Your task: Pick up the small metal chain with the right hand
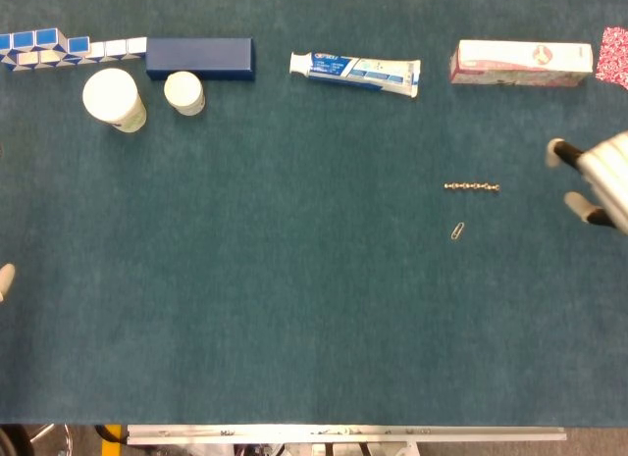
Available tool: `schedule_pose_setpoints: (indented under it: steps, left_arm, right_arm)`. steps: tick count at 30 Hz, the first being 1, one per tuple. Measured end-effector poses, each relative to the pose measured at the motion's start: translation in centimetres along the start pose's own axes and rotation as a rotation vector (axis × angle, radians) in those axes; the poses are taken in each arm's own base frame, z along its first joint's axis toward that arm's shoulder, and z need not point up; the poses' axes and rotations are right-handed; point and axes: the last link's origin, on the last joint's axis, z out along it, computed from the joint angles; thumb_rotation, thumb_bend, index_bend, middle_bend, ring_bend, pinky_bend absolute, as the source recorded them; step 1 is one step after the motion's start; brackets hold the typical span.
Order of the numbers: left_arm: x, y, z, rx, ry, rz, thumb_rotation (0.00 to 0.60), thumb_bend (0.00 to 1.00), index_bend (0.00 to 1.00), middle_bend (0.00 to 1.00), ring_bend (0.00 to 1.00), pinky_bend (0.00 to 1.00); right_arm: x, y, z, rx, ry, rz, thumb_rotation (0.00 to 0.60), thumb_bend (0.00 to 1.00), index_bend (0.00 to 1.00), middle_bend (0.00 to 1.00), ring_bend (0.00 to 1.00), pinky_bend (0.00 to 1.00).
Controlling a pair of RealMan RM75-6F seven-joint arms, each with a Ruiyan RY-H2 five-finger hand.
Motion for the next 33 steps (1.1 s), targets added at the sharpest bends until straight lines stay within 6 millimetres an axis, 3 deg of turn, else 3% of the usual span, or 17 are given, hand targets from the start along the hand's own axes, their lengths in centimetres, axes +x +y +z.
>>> schedule_pose_setpoints:
  steps: [7, 13, 19, 33]
  left_arm:
    - [0.1, -0.2, -0.2, -0.009, 0.004, -0.001, 0.600, 0.22, 0.02, 0.12, 0.10, 0.13]
    - [0.2, 0.0, -0.2, -0.018, 0.004, -0.002, 0.600, 0.22, 0.02, 0.12, 0.10, 0.13]
    - [0.1, 0.1, -0.4, -0.021, 0.006, -0.006, 0.600, 0.22, 0.02, 0.12, 0.10, 0.13]
    - [-0.2, -0.1, -0.7, -0.014, -0.004, -0.008, 0.600, 0.22, 0.02, 0.12, 0.10, 0.13]
  right_arm:
    - [-1.2, -3.1, 3.6, 0.032, -0.068, -0.008, 0.600, 0.21, 0.46, 0.99, 1.00, 1.00]
    - [-2.7, -5.0, 5.4, 0.034, -0.104, 0.003, 0.600, 0.21, 0.49, 1.00, 1.00, 1.00]
    - [-4.8, -5.6, 7.0, -0.006, -0.146, -0.002, 0.600, 0.27, 0.51, 1.00, 1.00, 1.00]
    - [-7.7, -7.3, 10.2, -0.097, -0.167, -0.001, 0.600, 0.26, 0.53, 1.00, 1.00, 1.00]
